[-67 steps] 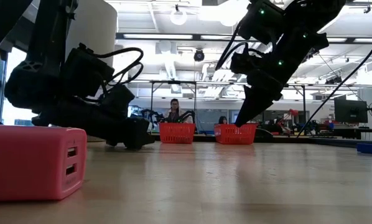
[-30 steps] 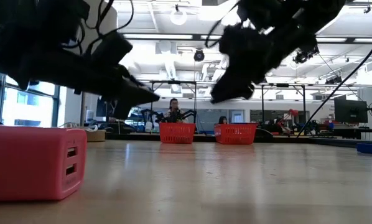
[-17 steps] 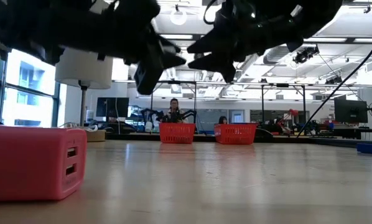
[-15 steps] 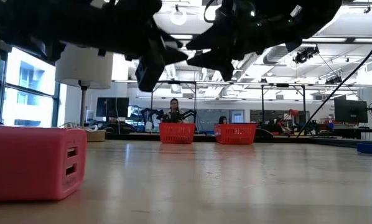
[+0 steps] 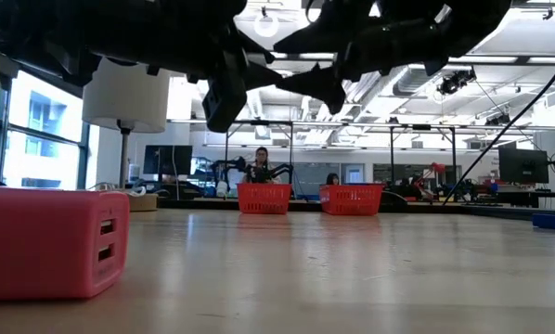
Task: Pick & Place Office items
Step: Put the white charger adapter into the right red bin
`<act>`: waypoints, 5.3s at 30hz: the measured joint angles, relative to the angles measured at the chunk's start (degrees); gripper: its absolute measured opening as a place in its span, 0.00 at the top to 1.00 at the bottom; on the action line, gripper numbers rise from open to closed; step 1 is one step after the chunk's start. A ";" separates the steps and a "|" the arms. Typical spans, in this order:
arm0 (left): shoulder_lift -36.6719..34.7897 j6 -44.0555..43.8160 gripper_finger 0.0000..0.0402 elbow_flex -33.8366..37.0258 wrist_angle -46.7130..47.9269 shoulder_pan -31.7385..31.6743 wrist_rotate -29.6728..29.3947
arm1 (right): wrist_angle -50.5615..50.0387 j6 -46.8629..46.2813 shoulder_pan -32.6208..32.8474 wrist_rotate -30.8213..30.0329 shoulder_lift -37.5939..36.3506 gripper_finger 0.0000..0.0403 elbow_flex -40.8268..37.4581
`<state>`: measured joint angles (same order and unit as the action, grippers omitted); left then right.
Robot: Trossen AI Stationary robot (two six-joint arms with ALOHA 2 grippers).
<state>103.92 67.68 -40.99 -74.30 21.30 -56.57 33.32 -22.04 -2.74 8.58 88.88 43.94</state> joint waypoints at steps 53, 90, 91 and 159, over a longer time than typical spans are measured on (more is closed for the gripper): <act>-0.04 -8.63 0.69 -6.62 9.91 -5.86 13.61 | 1.18 5.61 -1.40 8.18 0.61 0.62 0.02; 0.04 -8.11 0.28 -6.58 9.32 -6.21 15.51 | -2.58 9.90 -1.49 9.74 0.50 0.70 0.02; 0.04 -8.93 0.26 -6.58 9.15 -6.21 15.24 | -2.62 9.90 -1.49 9.74 0.52 0.70 0.02; -0.04 -48.46 0.15 -6.58 10.05 3.18 -3.46 | -10.46 18.99 -33.13 -19.94 11.45 0.70 0.04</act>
<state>103.88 19.22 -47.57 -64.25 24.48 -60.03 22.87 -3.05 -35.87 -11.35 100.33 43.98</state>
